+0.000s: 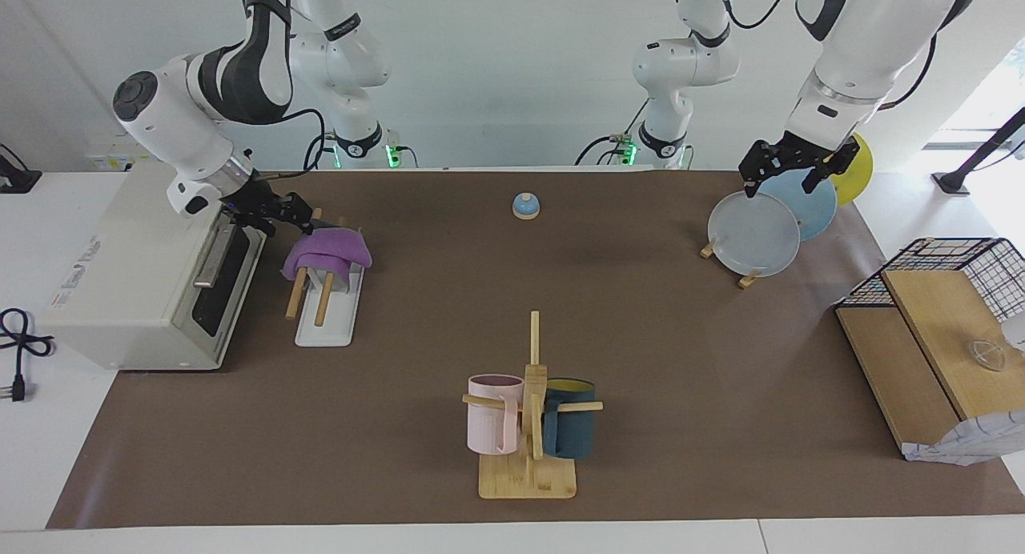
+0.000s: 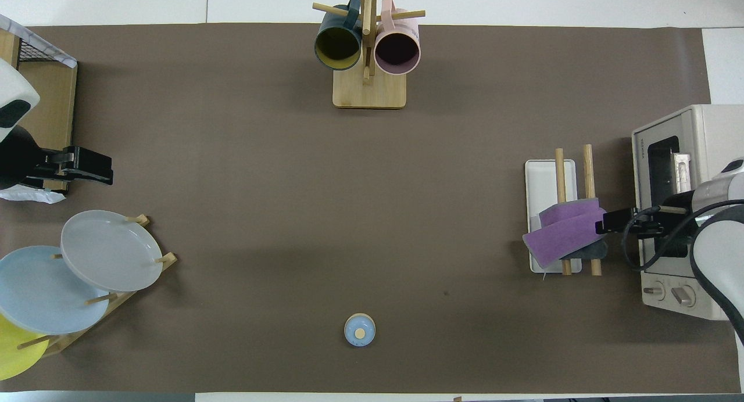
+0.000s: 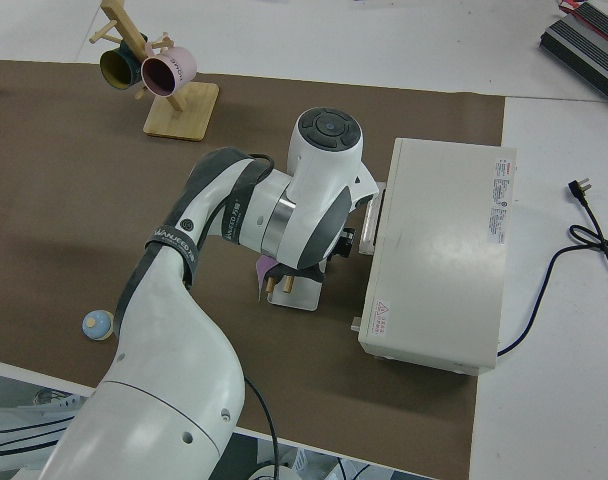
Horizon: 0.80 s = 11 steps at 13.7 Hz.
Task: Fold towel and hang on rack
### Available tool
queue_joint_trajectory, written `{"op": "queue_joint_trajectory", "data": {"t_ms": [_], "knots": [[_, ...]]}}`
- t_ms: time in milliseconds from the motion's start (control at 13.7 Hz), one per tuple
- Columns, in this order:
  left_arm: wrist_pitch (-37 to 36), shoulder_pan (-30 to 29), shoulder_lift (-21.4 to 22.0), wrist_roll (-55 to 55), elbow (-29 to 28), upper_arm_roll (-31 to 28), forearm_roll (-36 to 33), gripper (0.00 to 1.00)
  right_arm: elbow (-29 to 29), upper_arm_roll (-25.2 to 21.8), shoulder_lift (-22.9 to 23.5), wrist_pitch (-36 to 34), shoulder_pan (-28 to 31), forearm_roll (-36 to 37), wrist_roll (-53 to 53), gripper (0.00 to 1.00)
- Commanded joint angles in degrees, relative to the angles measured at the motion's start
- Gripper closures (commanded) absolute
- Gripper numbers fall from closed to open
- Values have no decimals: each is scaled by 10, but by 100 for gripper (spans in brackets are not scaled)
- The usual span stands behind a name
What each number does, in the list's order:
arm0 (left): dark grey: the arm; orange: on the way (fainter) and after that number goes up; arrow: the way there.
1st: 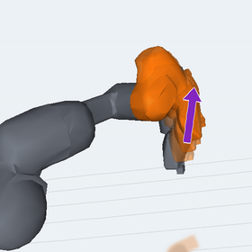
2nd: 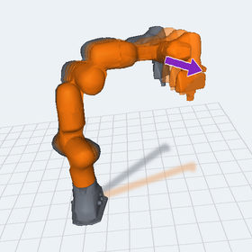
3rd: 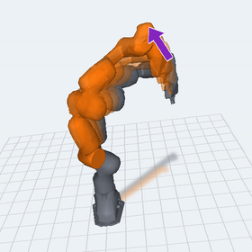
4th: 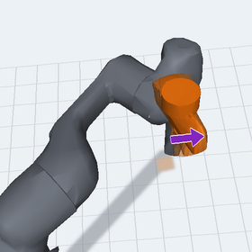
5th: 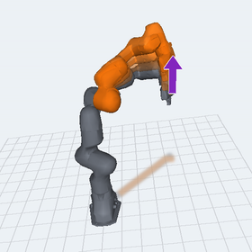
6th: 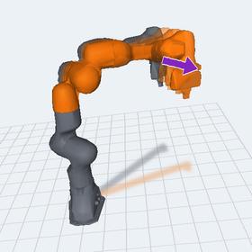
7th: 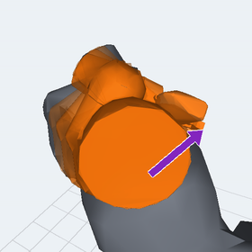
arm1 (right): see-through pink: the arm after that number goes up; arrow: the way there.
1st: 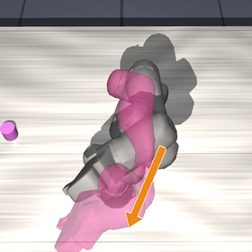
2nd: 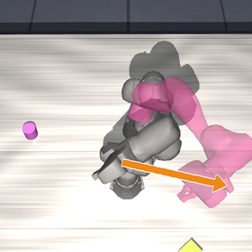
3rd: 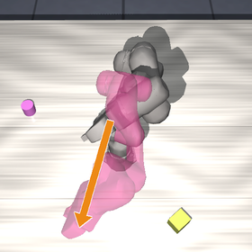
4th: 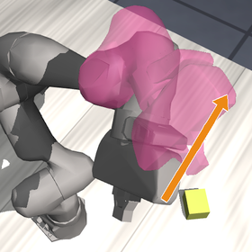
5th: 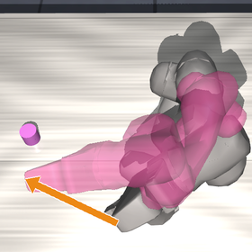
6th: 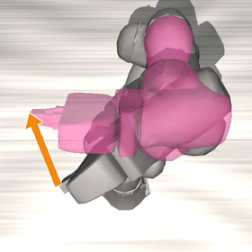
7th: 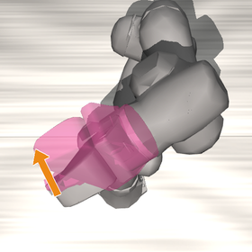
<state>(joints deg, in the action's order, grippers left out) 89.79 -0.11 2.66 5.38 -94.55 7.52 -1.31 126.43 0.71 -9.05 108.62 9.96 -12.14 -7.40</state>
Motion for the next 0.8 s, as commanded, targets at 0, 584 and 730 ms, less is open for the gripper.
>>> {"op": "queue_joint_trajectory", "data": {"t_ms": [0,584,730], "knots": [[28,33,-19,-7,-3,-26,8,0,-49,5,0,-49,-3,39,-9,0],[21,40,-17,-6,4,-38,37,0,-264,7,71,-200,-61,102,24,0],[23,38,-17,-6,4,-38,37,0,-282,8,75,-222,-62,102,25,0]]}}
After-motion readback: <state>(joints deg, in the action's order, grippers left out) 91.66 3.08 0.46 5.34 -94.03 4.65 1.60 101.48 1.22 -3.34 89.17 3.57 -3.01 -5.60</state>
